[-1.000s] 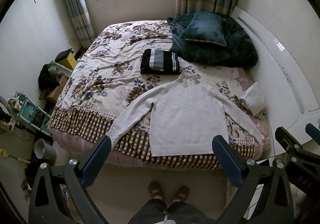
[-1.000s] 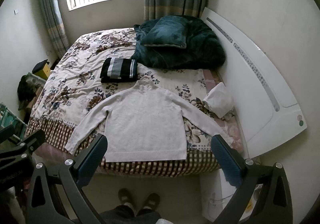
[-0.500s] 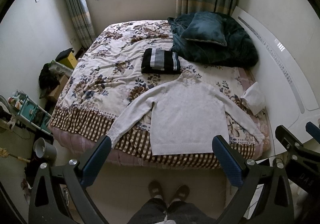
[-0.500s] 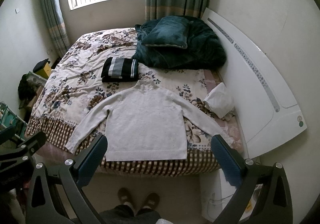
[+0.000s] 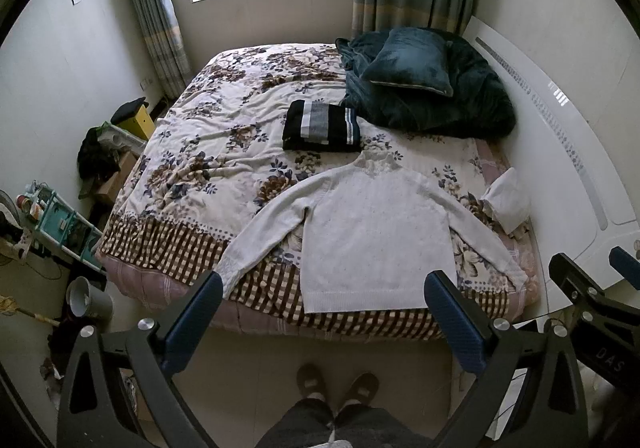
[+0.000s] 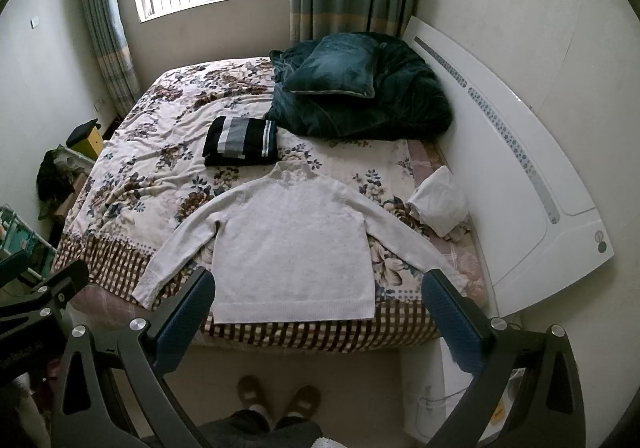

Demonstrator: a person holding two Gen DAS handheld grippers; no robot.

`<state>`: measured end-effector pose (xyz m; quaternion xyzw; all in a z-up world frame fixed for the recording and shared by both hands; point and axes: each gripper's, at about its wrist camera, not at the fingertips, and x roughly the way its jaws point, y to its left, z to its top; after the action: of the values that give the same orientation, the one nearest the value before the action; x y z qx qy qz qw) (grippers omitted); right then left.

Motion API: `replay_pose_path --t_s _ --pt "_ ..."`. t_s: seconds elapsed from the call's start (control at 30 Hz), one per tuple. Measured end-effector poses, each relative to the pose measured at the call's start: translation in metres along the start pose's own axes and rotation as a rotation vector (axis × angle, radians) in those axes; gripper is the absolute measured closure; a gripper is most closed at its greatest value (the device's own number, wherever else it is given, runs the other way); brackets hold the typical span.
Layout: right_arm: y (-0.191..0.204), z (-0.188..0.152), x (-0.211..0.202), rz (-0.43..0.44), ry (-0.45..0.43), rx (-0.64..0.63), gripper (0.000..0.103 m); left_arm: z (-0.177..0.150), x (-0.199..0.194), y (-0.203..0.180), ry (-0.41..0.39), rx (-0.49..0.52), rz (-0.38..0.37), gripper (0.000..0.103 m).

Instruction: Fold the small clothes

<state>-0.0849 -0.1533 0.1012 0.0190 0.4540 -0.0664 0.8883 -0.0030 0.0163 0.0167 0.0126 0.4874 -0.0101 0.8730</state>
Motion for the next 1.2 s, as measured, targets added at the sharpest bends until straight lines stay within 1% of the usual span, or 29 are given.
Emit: replay_pose_path --t_s 0.13,0.17,0.97,1.13,1.2 --pt "0.0 -0.001 0.0 0.001 -0.001 -0.001 0.0 -0.001 0.0 0.001 -0.002 0.001 -0.001 0.0" --pt "0.007 -0.002 -0.004 0.003 -0.001 -0.005 0.0 -0.001 0.0 0.001 -0.003 0.0 -0.001 0.0" --pt "0.013 0.0 -0.006 0.005 0.007 -0.007 0.0 0.004 -0.002 0.001 -0.003 -0.005 -0.007 0.0" --pt "0.014 -0.001 -0.005 0.003 0.006 -0.001 0.0 0.008 0.004 -0.003 0.0 -0.002 -0.009 0.0" --pt "0.012 -0.002 0.001 0.0 0.012 0.012 0.0 0.012 0.014 -0.007 -0.017 0.006 0.006 0.0"
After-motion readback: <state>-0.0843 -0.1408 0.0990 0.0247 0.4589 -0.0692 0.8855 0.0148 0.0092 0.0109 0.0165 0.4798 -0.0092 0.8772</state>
